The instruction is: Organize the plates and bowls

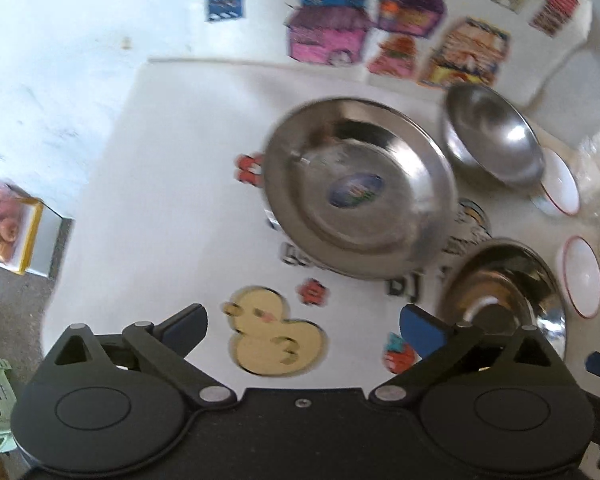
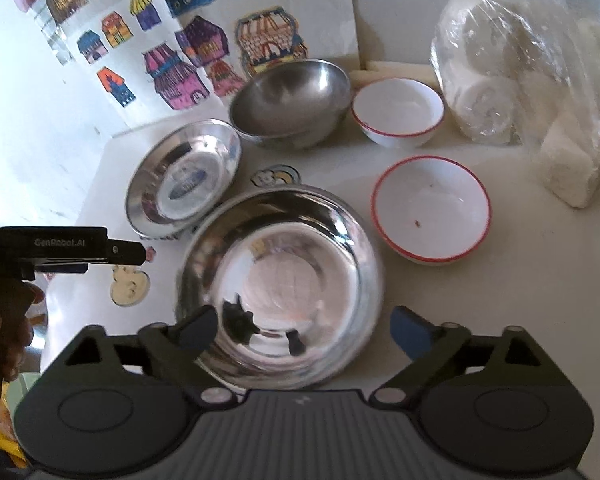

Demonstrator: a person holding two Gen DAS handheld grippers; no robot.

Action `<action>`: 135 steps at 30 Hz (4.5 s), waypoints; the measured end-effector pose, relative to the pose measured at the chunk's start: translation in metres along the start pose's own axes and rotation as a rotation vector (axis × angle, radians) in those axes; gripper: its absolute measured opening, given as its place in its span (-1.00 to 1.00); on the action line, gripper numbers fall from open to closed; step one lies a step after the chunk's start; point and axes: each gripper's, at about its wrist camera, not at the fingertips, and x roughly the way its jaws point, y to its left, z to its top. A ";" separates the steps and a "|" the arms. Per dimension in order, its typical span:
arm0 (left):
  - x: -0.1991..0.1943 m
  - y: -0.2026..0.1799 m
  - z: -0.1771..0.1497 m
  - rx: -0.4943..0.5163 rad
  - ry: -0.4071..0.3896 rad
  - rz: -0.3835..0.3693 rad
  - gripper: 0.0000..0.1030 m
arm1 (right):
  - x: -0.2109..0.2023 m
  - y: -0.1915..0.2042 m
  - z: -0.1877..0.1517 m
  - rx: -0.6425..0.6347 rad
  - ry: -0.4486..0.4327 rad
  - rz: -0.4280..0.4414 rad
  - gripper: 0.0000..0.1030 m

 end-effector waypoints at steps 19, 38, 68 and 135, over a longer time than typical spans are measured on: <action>0.023 0.061 0.051 0.068 -0.101 -0.052 0.99 | 0.030 0.064 0.020 0.025 -0.149 0.016 0.99; 0.058 0.044 0.078 0.229 -0.074 -0.053 0.98 | 0.095 0.075 0.069 0.013 -0.123 -0.051 0.48; 0.057 0.035 0.084 0.176 -0.037 -0.184 -0.59 | 0.125 0.078 0.078 0.069 -0.036 -0.048 -0.53; -0.003 -0.102 -0.024 0.409 -0.025 -0.142 -0.52 | 0.006 -0.015 -0.024 0.076 -0.008 -0.057 -0.50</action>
